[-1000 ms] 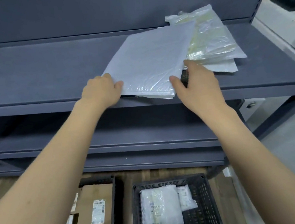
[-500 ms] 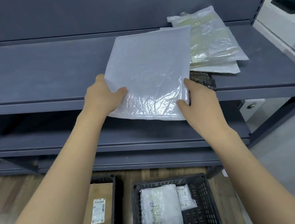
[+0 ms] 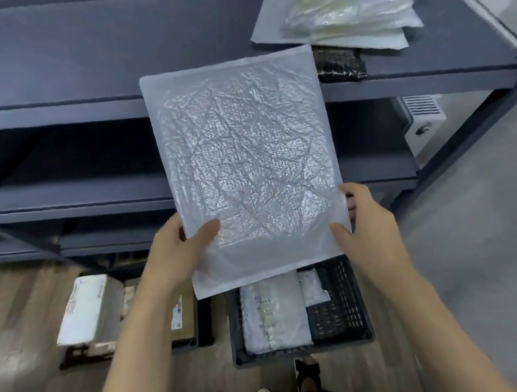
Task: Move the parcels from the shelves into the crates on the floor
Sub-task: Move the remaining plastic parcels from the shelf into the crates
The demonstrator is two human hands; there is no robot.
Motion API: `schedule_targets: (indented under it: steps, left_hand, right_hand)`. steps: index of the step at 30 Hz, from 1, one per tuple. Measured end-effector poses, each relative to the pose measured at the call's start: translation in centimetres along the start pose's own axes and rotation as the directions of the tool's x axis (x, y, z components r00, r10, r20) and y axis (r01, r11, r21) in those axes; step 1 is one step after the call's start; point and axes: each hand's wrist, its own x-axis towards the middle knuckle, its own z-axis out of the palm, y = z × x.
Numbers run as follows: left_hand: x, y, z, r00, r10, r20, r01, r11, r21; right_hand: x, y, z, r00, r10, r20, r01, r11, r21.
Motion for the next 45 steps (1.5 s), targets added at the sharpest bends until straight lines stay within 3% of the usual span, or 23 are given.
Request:
schedule_targets:
  steps: [4, 8, 10, 13, 17, 21, 29, 32, 35, 39, 45]
  left_hand:
    - [-3.1, -3.2, 0.3, 0.999, -0.008, -0.035, 0.002, 0.989, -0.148]
    - [-5.7, -4.9, 0.0, 0.995, 0.062, -0.084, -0.070, 0.993, -0.095]
    - [-6.6, -5.2, -0.3, 0.976, 0.157, -0.148, -0.146, 0.986, 0.085]
    - [-7.5, -5.4, -1.0, 0.907, 0.383, -0.178, -0.274, 0.855, 0.441]
    - [-8.1, -5.8, -1.3, 0.856, 0.512, -0.076, -0.348, 0.677, 0.649]
    - [-8.3, -6.7, -1.3, 0.821, 0.570, -0.013, -0.352, 0.524, 0.776]
    - [-9.1, -7.1, -2.6, 0.770, 0.637, 0.034, -0.413, 0.457, 0.788]
    - [-9.1, -6.9, -2.7, 0.684, 0.729, 0.014, -0.486, 0.442, 0.754]
    - [-9.0, -6.7, -2.1, 0.556, 0.830, -0.036, -0.552, 0.401, 0.732]
    - [-8.4, -6.6, -0.6, 0.436, 0.894, -0.104, -0.610, 0.379, 0.696]
    - [-8.5, -5.6, 1.8, 0.404, 0.908, -0.112, -0.615, 0.360, 0.702]
  right_hand:
    - [-3.7, 1.3, 1.6, 0.997, 0.043, 0.064, -0.043, 0.999, -0.001]
    - [-6.5, 2.0, 2.3, 0.990, 0.067, 0.123, -0.065, 0.998, -0.023]
    - [-7.4, 1.9, 2.0, 0.995, 0.046, 0.090, -0.041, 0.998, -0.055]
    - [-8.4, 1.0, 0.8, 0.999, -0.041, -0.005, 0.041, 0.991, -0.125]
    - [-9.9, -0.9, -0.4, 0.975, -0.196, -0.105, 0.182, 0.975, -0.128]
    - [-11.4, -1.7, -0.3, 0.939, -0.324, -0.118, 0.286, 0.923, -0.256]
    - [-11.0, -2.8, 0.3, 0.882, -0.471, -0.010, 0.419, 0.794, -0.441]
    - [-10.2, -3.4, 0.1, 0.860, -0.502, 0.090, 0.486, 0.753, -0.443]
    - [-9.5, -3.4, -0.4, 0.871, -0.464, 0.163, 0.483, 0.745, -0.459]
    - [-8.5, -2.1, -1.7, 0.842, -0.532, 0.091, 0.511, 0.733, -0.448]
    - [-7.4, -0.2, -3.8, 0.762, -0.648, 0.022, 0.590, 0.678, -0.438]
